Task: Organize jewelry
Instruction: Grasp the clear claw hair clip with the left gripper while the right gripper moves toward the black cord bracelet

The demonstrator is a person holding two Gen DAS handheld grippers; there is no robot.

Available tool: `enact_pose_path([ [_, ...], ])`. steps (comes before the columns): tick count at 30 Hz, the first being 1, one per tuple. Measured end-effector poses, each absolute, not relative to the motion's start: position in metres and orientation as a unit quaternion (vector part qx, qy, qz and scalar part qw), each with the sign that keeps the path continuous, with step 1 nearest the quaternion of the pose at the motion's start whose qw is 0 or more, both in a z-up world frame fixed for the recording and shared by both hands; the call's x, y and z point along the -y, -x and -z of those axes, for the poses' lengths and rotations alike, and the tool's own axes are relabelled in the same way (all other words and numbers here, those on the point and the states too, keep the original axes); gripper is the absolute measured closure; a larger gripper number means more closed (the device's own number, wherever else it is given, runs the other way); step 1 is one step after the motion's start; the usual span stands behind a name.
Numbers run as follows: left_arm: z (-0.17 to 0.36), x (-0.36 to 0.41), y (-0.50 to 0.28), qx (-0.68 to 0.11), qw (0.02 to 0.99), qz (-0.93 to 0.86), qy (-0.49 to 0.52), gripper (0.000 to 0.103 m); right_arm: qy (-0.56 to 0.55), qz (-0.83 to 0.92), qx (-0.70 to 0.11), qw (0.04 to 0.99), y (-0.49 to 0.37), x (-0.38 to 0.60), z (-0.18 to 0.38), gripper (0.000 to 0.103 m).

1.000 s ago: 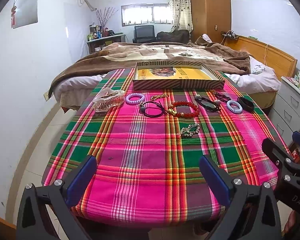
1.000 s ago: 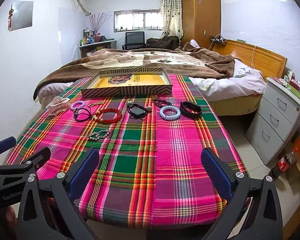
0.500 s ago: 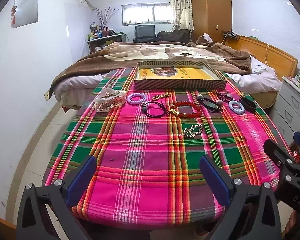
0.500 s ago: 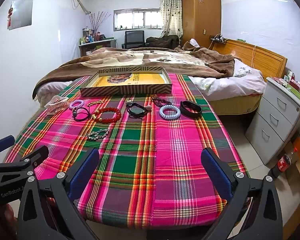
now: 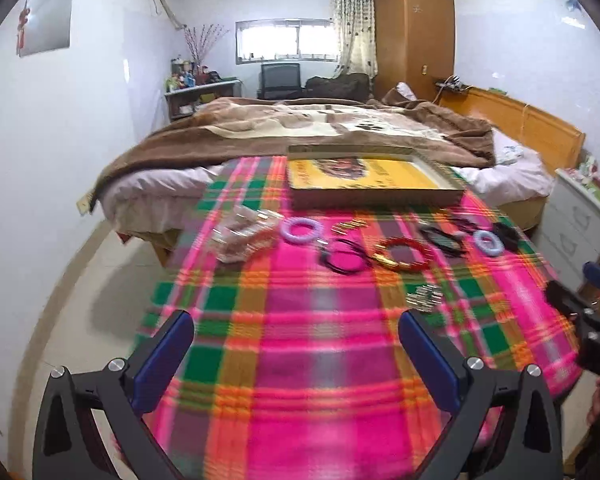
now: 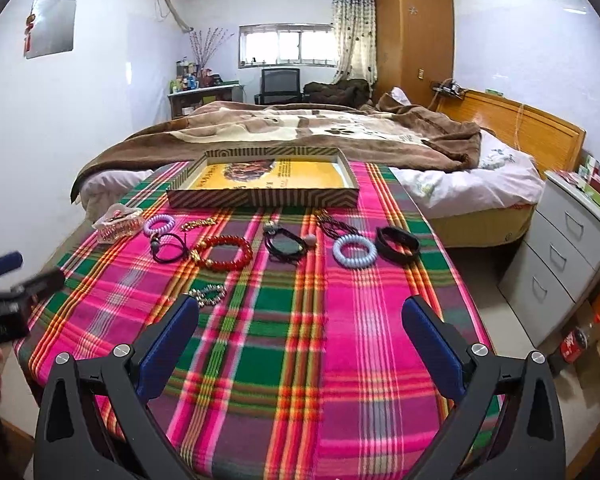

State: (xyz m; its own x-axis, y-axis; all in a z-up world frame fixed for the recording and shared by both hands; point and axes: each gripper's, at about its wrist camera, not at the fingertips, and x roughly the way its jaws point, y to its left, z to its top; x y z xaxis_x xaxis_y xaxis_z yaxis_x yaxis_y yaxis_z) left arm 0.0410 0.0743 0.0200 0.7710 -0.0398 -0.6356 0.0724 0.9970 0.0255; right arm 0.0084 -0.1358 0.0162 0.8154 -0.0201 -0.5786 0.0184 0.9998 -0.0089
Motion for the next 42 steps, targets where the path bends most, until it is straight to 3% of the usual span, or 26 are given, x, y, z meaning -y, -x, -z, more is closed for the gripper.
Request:
enact_pose_path([
  [11, -0.013, -0.118, -0.107, -0.362, 0.931, 0.028, -0.031, 0.001, 0.005, -0.018, -0.324, 0.946, -0.053, 0.122, -0.009, 0.001],
  [15, -0.003, -0.127, -0.135, -0.381, 0.924, 0.035, -0.029, 0.008, 0.009, -0.021, -0.332, 0.943, -0.066, 0.119, -0.004, 0.001],
  [21, 0.007, -0.129, -0.164, -0.388, 0.920, 0.037, -0.041, 0.010, 0.013, -0.025, -0.342, 0.939, -0.085, 0.116, 0.001, 0.001],
  [25, 0.015, -0.127, -0.191, -0.399, 0.915, 0.057, -0.036, 0.033, 0.015, -0.035, -0.350, 0.936, -0.098, 0.110, 0.006, 0.001],
  [27, 0.020, -0.124, -0.201, -0.409, 0.910, 0.059, -0.044, 0.042, 0.022, -0.048, -0.354, 0.934, -0.106, 0.103, 0.006, 0.001],
  [29, 0.021, -0.119, -0.207, -0.405, 0.910, 0.072, -0.053, 0.043, 0.027, -0.055, -0.355, 0.933, -0.113, 0.098, 0.005, 0.001],
  [32, 0.026, -0.117, -0.217, -0.413, 0.906, 0.081, -0.052, 0.061, 0.026, -0.068, -0.360, 0.930, -0.128, 0.092, 0.005, 0.002],
  [34, 0.028, -0.119, -0.222, -0.414, 0.905, 0.081, -0.048, 0.070, 0.020, -0.082, -0.372, 0.924, -0.137, 0.087, 0.007, 0.009],
  [39, 0.029, -0.121, -0.227, -0.411, 0.906, 0.092, -0.039, 0.076, 0.041, -0.106, -0.388, 0.915, -0.156, 0.067, 0.016, 0.011],
  [42, 0.030, -0.119, -0.232, -0.410, 0.906, 0.096, -0.039, 0.082, 0.042, -0.134, -0.404, 0.904, -0.166, 0.054, 0.024, 0.019],
])
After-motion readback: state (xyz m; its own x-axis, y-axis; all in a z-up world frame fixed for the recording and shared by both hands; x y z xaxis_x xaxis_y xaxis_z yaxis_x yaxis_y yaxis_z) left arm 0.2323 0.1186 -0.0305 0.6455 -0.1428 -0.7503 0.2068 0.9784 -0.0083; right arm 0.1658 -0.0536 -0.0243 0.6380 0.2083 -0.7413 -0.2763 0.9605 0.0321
